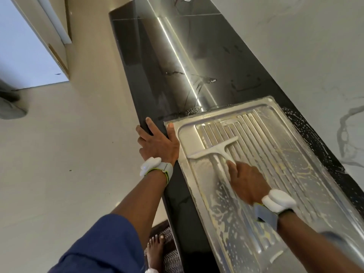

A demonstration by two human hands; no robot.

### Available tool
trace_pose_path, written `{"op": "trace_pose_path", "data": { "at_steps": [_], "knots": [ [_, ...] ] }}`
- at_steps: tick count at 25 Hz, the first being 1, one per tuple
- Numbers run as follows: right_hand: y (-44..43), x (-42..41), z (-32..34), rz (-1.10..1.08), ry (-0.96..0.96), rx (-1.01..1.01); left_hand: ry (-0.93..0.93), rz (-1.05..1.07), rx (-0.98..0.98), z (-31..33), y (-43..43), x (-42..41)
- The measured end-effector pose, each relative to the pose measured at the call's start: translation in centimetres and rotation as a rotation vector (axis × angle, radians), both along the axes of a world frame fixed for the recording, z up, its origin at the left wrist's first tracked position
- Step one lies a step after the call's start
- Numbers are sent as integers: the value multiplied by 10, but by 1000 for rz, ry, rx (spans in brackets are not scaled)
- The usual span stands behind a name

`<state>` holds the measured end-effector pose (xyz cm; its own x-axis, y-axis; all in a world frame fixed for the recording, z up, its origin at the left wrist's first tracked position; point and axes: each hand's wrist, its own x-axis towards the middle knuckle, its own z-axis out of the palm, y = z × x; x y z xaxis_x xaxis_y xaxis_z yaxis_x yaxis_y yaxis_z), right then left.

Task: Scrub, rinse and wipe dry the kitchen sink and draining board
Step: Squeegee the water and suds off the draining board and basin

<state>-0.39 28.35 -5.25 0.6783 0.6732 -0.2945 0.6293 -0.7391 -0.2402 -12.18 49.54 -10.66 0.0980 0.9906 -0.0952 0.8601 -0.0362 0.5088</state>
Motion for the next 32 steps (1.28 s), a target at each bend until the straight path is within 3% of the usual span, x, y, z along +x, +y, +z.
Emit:
{"op": "trace_pose_path", "data": {
  "at_steps": [3,5,9,12,14,21,24,28,32],
  "knots": [
    [-84,-11,12,75,-35,-37,13,-2,5,-1,-1,1],
    [-94,-13,21,59,-13,-37,28,9,18,-1,1,2],
    [5,6,29,-110,103,161,57,-3,24,-3,1,1],
    [78,24,17,-160,40,93,56,2,18,-3,3,2],
    [83,17,1,-138,-10,55,54,-1,21,-2,4,2],
    [-125,-41,11,-34,19,-70,51,-22,-11,6,1,-1],
    [-161,-46,27,-22,2,-105,55,-26,-7,8,-2,0],
    [-65,-25,35,-100,56,149,49,-35,2,7,0,-1],
    [41,18,19,-116,89,98,43,-31,-2,5,0,-2]
  ]
}}
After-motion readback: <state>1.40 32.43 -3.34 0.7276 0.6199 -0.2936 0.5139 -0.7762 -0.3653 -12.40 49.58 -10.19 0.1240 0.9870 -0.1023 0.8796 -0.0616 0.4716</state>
